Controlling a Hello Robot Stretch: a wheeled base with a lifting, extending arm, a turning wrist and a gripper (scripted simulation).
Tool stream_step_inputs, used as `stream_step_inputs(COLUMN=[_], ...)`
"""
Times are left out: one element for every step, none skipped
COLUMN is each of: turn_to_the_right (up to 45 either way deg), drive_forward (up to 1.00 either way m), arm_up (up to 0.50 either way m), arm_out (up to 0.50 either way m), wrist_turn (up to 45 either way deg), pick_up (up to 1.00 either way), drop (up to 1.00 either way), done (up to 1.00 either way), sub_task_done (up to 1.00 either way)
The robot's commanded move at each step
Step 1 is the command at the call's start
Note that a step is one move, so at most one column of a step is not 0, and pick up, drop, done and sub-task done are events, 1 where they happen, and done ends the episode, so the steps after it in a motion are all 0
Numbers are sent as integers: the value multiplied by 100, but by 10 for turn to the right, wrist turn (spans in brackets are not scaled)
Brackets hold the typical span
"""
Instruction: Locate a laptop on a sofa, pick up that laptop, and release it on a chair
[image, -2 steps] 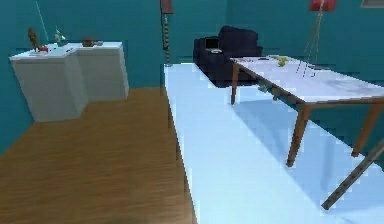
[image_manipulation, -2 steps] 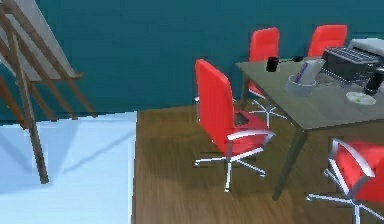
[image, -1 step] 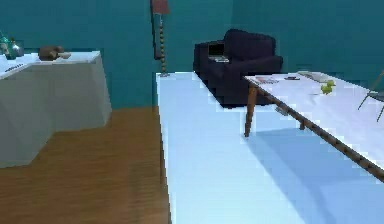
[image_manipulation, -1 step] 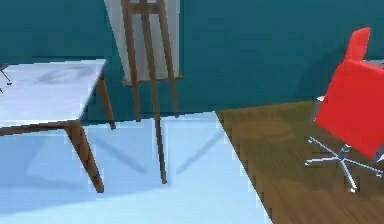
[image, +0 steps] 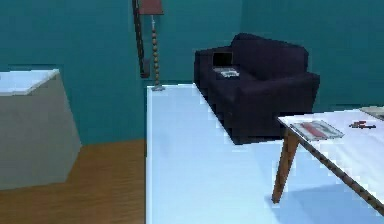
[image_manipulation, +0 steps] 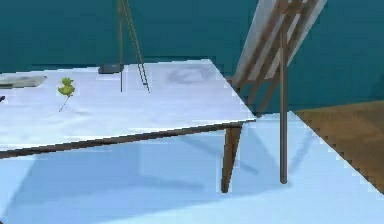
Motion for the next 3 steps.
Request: stream_step_inputs(turn_to_the_right=[0, 0, -30], drive_forward=[100, 100, 0], arm_up=[0, 0, 0], arm_out=[0, 0, 0], wrist_turn=[0, 0, 0], pick_up=[0, 0, 0], drop=[0, 0, 0], done=[0, 0, 0], sub_task_done=[0, 0, 0])
